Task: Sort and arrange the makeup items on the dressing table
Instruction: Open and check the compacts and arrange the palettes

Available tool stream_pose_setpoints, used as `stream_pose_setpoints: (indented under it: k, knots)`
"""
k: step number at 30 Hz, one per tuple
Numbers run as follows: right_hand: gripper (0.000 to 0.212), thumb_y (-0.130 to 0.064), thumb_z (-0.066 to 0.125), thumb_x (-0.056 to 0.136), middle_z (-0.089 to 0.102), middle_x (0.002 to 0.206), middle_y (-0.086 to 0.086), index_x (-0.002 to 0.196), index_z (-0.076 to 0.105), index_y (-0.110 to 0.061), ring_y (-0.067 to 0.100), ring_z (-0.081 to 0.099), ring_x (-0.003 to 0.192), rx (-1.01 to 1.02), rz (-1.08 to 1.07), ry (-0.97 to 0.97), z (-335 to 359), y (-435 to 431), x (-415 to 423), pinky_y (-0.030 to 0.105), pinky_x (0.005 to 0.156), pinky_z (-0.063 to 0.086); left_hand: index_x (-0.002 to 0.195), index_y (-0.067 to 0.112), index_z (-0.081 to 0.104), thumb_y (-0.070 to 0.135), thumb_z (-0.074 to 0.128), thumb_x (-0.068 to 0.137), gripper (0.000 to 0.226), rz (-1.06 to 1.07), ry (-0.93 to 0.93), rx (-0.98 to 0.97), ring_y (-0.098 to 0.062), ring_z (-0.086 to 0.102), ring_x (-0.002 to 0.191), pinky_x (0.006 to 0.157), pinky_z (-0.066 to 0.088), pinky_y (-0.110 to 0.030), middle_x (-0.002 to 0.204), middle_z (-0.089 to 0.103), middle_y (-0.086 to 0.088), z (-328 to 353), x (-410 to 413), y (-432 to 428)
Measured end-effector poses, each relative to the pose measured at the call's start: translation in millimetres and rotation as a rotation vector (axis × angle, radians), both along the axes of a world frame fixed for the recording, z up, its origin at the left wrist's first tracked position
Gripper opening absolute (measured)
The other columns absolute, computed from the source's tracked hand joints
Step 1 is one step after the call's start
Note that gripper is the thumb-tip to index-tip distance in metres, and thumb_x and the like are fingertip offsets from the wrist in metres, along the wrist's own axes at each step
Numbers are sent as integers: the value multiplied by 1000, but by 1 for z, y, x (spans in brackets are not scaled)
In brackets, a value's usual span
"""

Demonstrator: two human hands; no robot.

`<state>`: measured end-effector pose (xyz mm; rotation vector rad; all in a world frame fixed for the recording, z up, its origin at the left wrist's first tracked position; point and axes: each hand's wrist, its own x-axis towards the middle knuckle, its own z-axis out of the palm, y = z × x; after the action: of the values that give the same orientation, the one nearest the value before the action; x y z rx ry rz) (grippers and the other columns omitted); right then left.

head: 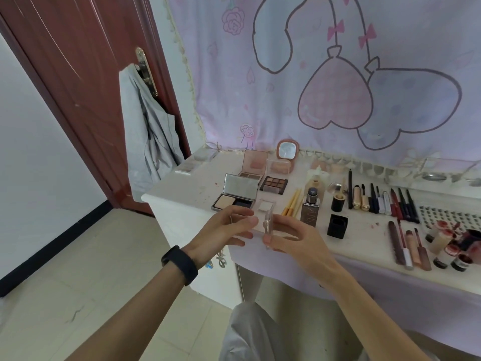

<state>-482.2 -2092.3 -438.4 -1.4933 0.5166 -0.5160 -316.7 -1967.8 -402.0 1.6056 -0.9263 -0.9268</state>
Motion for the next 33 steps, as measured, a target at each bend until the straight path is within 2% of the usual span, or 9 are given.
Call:
stream_pose_setpoints:
  k: [6, 11, 16, 19, 23, 27, 29, 31, 33]
  knots:
    - [48, -59, 83, 70, 72, 117, -13, 115, 71, -50, 9, 69, 106, -73, 135, -8, 1, 1, 0, 22, 84, 57, 128, 30, 63, 35, 76, 83, 47, -85, -65, 6, -14, 68, 107, 85, 58, -29, 118, 70, 5, 2, -6, -1]
    - [41, -44, 82, 74, 73, 115, -4, 114, 74, -43, 14, 70, 106, -58, 120, -30, -1, 0, 0, 29, 92, 56, 123, 29, 68, 28, 76, 87, 37, -36, -121, -6, -8, 66, 111, 99, 50, -26, 113, 73, 11, 0, -8, -4]
    - [41, -33, 80, 80, 76, 110, -4, 120, 71, -37, 14, 72, 101, -28, 78, -120, -4, 5, 1, 25, 86, 57, 110, 32, 73, 32, 80, 79, 31, 39, -46, -89, -12, 70, 104, 94, 53, -26, 105, 76, 5, -6, -12, -7]
    - [34, -35, 73, 88, 76, 106, -3, 121, 71, -39, 12, 72, 95, -101, 36, -107, -6, 8, 4, 27, 86, 57, 105, 29, 76, 28, 78, 80, 25, 82, 67, -128, -20, 71, 104, 90, 57, -29, 105, 76, -4, -11, -13, -10]
    - [27, -48, 62, 95, 72, 86, -13, 122, 67, -48, 1, 65, 84, -337, -101, -20, -10, 16, 9, 12, 76, 47, 110, 17, 77, 35, 79, 74, 40, 139, 157, -149, -23, 70, 106, 96, 55, -38, 110, 75, -8, -17, -15, -13]
    - [38, -47, 43, 102, 68, 99, -20, 130, 66, -36, -12, 58, 94, -608, -287, 65, -11, 28, 20, 4, 77, 41, 107, 18, 78, 38, 77, 74, 39, 195, 207, -179, -23, 72, 103, 91, 57, -33, 107, 76, -7, -19, -21, -17]
    - [45, -47, 36, 102, 72, 92, -14, 123, 71, -29, -10, 60, 87, -577, -358, 27, -7, 29, 22, 8, 71, 44, 105, 16, 78, 39, 74, 77, 36, 212, 226, -195, -21, 74, 94, 81, 58, -26, 103, 76, -9, -19, -23, -18]
    - [55, -51, 32, 102, 74, 78, -6, 112, 75, -18, 7, 63, 75, -566, -409, -14, -3, 25, 21, 22, 63, 48, 101, 17, 79, 42, 70, 79, 35, 212, 243, -213, -20, 74, 85, 74, 57, -23, 100, 77, -10, -18, -24, -16]
    - [45, -49, 37, 105, 68, 67, -13, 116, 75, -26, 11, 58, 63, -608, -383, -6, 0, 21, 20, 25, 56, 43, 102, 18, 79, 44, 70, 80, 36, 196, 273, -231, -22, 74, 90, 77, 57, -23, 104, 76, -10, -18, -24, -16]
